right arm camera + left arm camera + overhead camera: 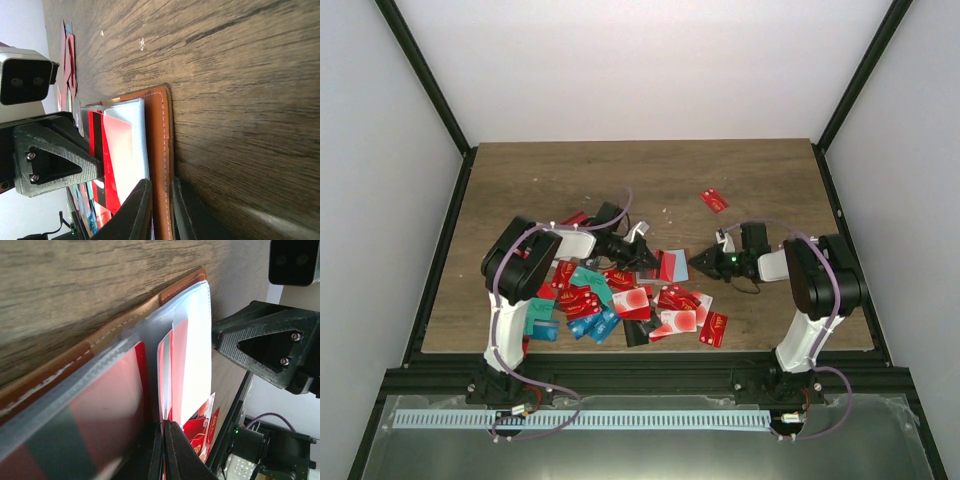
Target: Put the credit cards into the card holder
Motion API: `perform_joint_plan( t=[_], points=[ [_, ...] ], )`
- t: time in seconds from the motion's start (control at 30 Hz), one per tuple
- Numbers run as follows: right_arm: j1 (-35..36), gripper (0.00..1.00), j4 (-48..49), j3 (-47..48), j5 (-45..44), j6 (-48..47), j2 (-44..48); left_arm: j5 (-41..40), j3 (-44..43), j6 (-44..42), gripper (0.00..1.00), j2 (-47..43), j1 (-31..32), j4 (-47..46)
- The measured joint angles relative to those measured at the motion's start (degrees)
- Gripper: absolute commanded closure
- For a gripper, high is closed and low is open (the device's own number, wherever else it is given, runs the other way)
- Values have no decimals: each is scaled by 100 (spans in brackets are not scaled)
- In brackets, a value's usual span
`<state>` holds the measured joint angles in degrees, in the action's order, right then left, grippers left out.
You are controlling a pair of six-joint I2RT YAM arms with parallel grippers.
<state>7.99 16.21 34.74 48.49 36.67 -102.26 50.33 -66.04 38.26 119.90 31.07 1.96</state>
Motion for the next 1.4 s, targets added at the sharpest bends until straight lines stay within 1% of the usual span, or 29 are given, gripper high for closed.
perform_joint_plan(
  t=[0.37, 0.6, 1.07, 1.4],
  points=[
    [0, 92, 210, -142, -22, 26, 2, 20, 514, 1110, 96, -4, 22, -1176],
    [2, 94, 385, -365, -28, 107, 96, -72, 616, 1580, 96, -4, 92, -1580],
    [13, 96, 636, -544, -57, 433, 146, -271, 612, 1681, 96, -4, 247, -1646],
    [22, 96, 678, -566, -52, 544, 146, -466, 317, 1401, 94, 20, 402, -1233]
  ],
)
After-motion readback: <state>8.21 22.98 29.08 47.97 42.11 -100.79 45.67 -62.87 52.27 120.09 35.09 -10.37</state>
